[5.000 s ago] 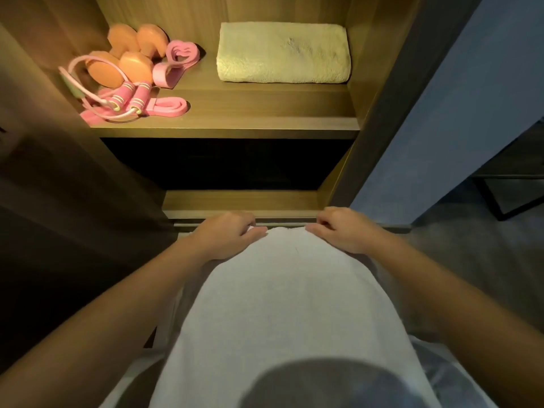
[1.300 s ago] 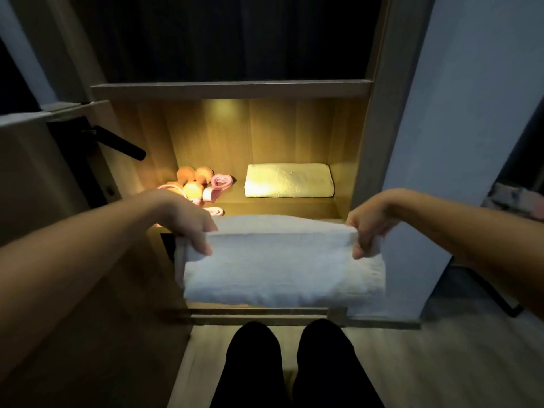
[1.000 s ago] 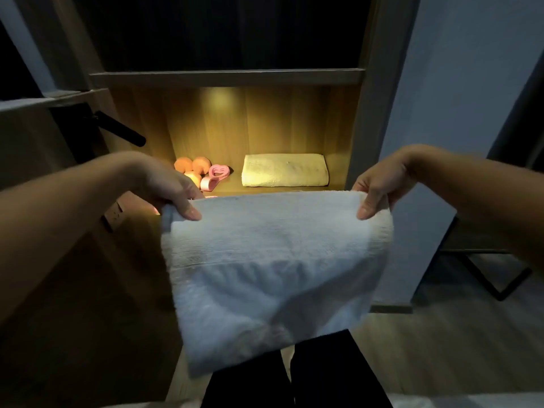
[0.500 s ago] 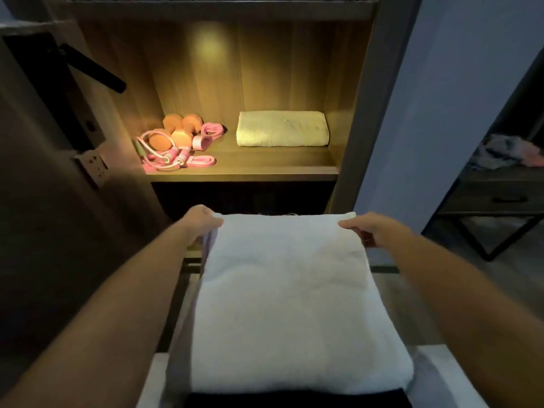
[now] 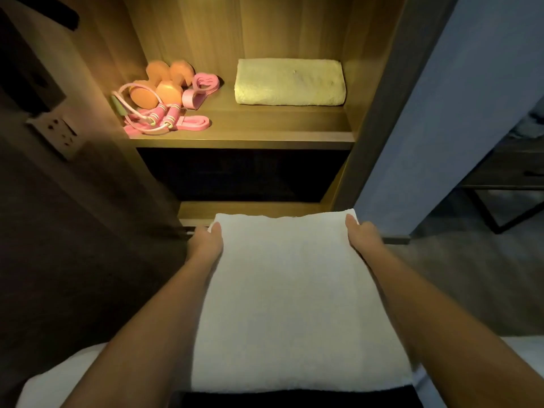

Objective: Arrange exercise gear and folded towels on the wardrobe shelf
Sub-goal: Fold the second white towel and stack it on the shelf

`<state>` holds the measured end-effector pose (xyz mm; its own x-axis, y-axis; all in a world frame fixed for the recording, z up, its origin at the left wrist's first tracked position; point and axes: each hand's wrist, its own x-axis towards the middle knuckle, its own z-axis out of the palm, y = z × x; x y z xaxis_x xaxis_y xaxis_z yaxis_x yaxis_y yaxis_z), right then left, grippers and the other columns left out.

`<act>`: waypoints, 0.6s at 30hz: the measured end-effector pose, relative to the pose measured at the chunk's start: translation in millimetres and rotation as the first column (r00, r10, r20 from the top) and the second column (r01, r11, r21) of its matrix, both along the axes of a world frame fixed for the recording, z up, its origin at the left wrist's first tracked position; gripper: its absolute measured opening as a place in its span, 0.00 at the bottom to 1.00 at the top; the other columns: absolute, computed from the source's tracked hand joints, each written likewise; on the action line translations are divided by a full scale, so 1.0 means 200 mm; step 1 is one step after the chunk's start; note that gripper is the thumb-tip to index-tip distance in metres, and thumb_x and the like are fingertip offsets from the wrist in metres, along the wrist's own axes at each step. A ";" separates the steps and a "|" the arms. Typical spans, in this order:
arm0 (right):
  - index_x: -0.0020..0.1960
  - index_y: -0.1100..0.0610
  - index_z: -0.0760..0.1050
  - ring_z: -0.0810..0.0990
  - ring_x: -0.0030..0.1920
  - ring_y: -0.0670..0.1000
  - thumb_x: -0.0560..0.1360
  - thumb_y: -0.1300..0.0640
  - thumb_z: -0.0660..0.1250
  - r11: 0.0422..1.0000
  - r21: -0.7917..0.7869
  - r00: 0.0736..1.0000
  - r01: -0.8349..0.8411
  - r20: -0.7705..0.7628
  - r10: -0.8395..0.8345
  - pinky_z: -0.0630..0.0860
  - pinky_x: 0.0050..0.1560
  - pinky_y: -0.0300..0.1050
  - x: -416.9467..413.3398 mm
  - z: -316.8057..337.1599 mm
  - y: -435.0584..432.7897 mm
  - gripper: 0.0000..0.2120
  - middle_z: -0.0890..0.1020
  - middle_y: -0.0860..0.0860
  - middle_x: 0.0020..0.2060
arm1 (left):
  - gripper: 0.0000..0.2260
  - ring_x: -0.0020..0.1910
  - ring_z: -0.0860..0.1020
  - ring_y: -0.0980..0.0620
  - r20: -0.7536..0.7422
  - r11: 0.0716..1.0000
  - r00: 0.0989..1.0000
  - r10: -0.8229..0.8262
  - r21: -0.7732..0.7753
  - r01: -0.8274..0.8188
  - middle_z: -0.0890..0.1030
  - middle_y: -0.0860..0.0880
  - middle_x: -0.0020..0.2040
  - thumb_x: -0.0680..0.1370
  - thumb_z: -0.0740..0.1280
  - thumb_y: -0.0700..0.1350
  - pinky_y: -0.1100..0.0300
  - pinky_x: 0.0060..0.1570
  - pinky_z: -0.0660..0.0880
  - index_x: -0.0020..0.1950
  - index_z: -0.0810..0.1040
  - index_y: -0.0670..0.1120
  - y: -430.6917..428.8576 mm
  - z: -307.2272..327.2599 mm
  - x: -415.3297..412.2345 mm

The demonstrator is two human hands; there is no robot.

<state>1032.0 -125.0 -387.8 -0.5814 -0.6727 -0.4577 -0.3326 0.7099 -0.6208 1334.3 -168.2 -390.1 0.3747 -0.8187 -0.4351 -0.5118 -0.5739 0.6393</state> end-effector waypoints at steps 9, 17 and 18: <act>0.63 0.59 0.75 0.79 0.57 0.61 0.77 0.37 0.62 0.994 0.110 0.963 -0.012 0.268 -0.018 0.73 0.63 0.56 -0.06 -0.04 0.30 0.28 0.80 0.58 0.57 | 0.25 0.46 0.79 0.46 -0.161 0.968 0.976 -0.144 0.181 0.173 0.81 0.46 0.49 0.77 0.63 0.61 0.52 0.45 0.75 0.64 0.76 0.42 0.21 -0.05 0.19; 0.60 0.55 0.74 0.76 0.54 0.57 0.70 0.27 0.61 0.995 0.093 0.943 -0.031 0.332 -0.002 0.72 0.63 0.59 -0.04 0.02 0.46 0.34 0.78 0.59 0.59 | 0.25 0.53 0.78 0.43 -0.244 0.899 0.957 -0.159 0.365 0.243 0.79 0.43 0.56 0.78 0.59 0.64 0.46 0.56 0.73 0.61 0.74 0.43 0.35 0.06 0.24; 0.60 0.53 0.73 0.75 0.56 0.58 0.66 0.24 0.60 0.988 0.133 0.940 -0.076 0.341 0.026 0.70 0.65 0.61 -0.05 0.03 0.52 0.38 0.77 0.58 0.59 | 0.25 0.52 0.78 0.43 -0.307 0.879 0.941 -0.143 0.398 0.264 0.80 0.43 0.54 0.78 0.59 0.64 0.47 0.54 0.73 0.59 0.75 0.44 0.41 0.07 0.26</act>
